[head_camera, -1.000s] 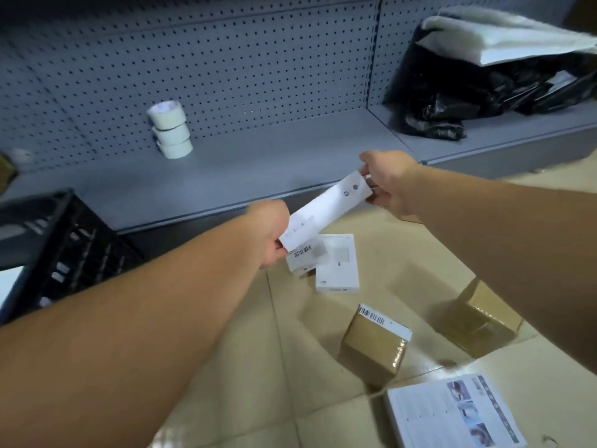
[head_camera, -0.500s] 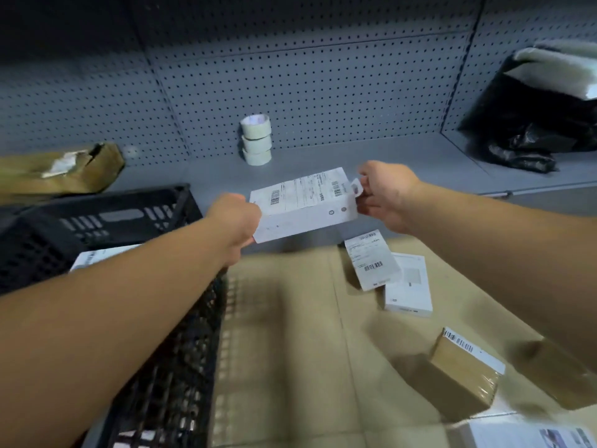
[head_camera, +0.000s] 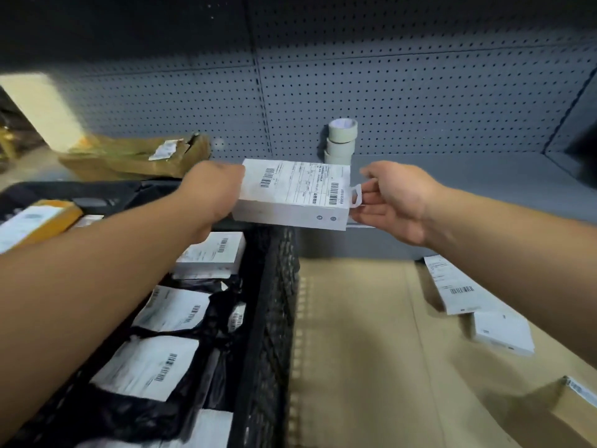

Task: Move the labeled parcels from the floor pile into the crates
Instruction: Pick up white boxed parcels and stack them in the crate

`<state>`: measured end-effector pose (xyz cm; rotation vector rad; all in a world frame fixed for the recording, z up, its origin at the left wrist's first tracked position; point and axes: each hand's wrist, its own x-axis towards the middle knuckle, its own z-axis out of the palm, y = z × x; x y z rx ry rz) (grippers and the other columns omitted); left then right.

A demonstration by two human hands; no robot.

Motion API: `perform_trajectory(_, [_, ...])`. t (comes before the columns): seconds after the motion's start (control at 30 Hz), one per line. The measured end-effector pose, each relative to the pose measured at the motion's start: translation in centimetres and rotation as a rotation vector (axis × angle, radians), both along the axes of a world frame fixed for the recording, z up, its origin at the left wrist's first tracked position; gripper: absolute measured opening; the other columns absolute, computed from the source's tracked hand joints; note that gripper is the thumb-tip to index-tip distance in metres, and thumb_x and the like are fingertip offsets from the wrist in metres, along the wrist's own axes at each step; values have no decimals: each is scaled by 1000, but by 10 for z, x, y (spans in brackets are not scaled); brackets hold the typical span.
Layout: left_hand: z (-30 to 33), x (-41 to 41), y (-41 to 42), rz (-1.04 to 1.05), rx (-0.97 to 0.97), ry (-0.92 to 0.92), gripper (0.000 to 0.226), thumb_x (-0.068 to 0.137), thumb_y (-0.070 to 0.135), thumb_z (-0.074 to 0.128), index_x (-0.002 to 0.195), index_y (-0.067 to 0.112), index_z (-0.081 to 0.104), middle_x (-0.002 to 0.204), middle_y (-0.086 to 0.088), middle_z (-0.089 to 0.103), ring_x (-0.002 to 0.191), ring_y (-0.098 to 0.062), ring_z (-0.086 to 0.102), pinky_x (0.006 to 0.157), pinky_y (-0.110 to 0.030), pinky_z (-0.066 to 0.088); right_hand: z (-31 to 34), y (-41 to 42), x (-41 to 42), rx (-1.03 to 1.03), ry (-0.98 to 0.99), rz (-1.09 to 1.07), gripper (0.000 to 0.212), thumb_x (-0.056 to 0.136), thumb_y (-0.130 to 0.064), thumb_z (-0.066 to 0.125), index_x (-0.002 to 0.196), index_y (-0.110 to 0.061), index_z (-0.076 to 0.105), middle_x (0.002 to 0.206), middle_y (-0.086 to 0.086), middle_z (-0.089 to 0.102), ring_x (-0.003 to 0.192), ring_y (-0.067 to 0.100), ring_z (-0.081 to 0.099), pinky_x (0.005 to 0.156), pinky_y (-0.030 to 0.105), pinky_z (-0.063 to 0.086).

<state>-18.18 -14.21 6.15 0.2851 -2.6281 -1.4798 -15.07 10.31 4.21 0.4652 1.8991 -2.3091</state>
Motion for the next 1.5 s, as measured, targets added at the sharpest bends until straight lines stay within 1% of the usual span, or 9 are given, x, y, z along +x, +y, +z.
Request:
perform_trajectory(0.2, [2,-19,-63,48,-219,34,40,97,32,48,111,0,68,83,-6,58,83,-28,53,72,-36,42,6,-73,-11,-4,-18,145,22,100,-16,45,113,-7,61,86,15,79,82,29,78,73,36,65])
perform_trajectory(0.33, [-16,-21,-112,49,-362,-119,21,92,26,50,77,11,55,79,-7,52,67,-23,46,55,-32,32,2,-122,-22,119,-69,200,21,99,-16,46,111,-8,62,91,13,77,88,29,76,81,37,63])
perform_trajectory(0.53, [-46,-19,-168,-50,-549,-318,51,94,37,62,139,14,53,133,-10,57,110,-29,54,84,-32,40,-23,-194,-29,232,-215,364,13,101,-17,50,109,-14,60,99,7,79,92,20,77,80,34,63])
perform_trajectory(0.73, [-76,-16,-196,-213,-619,-505,73,91,42,65,153,16,38,141,-7,51,113,-25,52,86,-33,44,-58,-232,-35,320,-350,395,17,96,1,50,106,-10,58,118,8,67,105,25,68,91,43,60])
perform_trajectory(0.87, [-94,-12,-203,-319,-638,-557,88,82,49,75,155,21,34,147,-5,47,122,-25,50,89,-31,42,-80,-246,-35,370,-369,400,22,94,6,49,99,-11,63,98,-1,69,91,17,67,91,37,59])
perform_trajectory(1.07, [-112,-16,-207,-377,-748,-572,84,83,46,76,151,16,39,138,-6,55,117,-26,57,96,-35,52,-93,-262,-36,424,-368,458,28,95,11,45,91,-12,61,76,-14,59,56,6,64,41,15,47])
perform_trajectory(1.3, [-130,-21,-199,-401,-920,-547,59,92,39,68,139,11,47,128,-13,56,101,-27,57,83,-34,52,-120,-269,-48,650,-441,581,26,88,-4,64,114,-9,61,125,5,60,109,24,63,95,38,58])
perform_trajectory(1.43, [-143,-20,-195,-418,-1107,-503,39,97,26,62,131,8,56,129,-12,55,117,-28,54,95,-36,51,-127,-271,-54,789,-490,727,42,87,-17,71,125,-12,53,119,6,56,94,21,67,91,39,59])
perform_trajectory(1.5, [-145,-22,-194,-418,-1105,-541,37,96,21,65,130,8,58,130,-11,57,118,-28,57,97,-38,53,-128,-273,-58,895,-486,828,39,90,-20,70,123,-8,53,108,8,56,75,22,62,64,26,58])
